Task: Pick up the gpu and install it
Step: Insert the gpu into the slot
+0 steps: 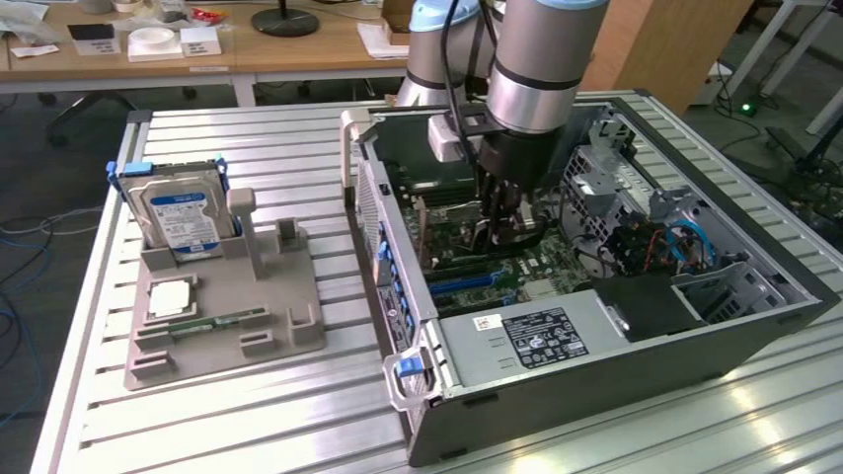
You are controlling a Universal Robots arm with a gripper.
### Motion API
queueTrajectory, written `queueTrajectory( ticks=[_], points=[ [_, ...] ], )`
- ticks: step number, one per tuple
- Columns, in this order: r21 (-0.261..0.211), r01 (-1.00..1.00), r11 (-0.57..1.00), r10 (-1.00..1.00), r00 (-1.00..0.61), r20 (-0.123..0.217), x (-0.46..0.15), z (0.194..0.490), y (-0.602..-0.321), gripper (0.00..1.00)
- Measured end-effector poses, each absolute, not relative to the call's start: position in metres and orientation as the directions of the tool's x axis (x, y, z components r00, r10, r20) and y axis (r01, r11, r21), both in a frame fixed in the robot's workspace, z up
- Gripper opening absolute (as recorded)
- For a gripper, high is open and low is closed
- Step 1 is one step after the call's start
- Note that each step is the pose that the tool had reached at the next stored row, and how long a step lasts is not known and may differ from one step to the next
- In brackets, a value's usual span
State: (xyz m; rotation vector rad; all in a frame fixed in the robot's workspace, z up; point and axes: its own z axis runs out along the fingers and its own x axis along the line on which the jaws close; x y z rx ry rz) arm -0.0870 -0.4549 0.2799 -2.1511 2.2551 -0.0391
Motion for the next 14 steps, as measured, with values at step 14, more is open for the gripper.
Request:
queueTrajectory(
  ticks=[14],
  points=[
    [-0.036, -0.998, 0.048, -0.999, -0.048, -0.001, -0.092, 0.268, -0.459, 0.27]
  ],
)
